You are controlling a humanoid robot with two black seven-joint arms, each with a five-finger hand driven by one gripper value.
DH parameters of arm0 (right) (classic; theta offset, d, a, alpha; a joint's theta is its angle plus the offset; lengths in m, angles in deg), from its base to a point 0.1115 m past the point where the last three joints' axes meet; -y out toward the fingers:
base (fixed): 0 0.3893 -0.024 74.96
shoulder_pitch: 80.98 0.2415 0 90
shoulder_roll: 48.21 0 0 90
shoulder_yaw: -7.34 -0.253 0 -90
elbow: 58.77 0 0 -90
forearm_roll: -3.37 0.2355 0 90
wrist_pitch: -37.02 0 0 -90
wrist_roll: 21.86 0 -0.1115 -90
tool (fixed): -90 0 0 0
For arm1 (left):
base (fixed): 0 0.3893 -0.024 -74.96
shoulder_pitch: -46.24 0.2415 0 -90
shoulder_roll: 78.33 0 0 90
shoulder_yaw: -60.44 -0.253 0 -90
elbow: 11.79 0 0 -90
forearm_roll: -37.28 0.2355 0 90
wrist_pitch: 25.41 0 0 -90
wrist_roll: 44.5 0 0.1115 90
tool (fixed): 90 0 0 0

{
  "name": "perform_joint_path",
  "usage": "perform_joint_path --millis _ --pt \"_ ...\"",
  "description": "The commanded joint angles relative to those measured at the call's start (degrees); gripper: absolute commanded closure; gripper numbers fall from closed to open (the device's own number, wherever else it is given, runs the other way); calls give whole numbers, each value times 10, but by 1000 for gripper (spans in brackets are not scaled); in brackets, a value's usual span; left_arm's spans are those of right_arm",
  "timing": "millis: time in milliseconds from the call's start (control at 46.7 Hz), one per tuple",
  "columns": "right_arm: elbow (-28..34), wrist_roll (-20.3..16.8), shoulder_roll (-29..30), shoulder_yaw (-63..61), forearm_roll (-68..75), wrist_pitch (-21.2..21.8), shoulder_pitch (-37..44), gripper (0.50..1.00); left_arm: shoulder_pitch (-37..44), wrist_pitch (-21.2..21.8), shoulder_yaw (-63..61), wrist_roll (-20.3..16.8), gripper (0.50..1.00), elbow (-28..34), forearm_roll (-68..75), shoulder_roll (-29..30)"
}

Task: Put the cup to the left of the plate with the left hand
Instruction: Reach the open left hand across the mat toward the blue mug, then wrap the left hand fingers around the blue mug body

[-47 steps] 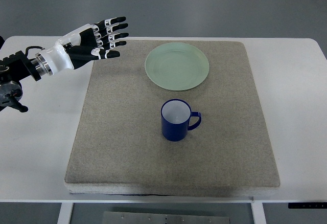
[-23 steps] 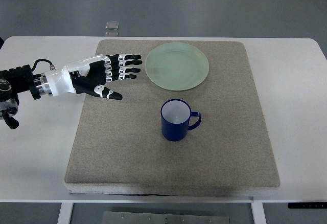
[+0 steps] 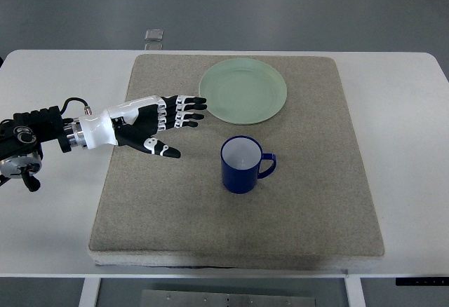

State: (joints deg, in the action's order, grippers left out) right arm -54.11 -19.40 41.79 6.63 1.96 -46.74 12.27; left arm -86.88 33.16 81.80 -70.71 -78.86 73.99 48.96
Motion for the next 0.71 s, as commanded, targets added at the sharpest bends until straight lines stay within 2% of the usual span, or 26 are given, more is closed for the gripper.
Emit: perform_joint_path --millis 0,321,685 --pt "0 0 0 0 0 0 0 566 2 10 -4 0 500 0 6 -13" --pt "0 0 0 0 0 0 0 566 8 45 -6 3 500 14 24 -71" --pt "0 0 0 0 0 0 0 566 13 59 -5 3 500 15 49 -84"
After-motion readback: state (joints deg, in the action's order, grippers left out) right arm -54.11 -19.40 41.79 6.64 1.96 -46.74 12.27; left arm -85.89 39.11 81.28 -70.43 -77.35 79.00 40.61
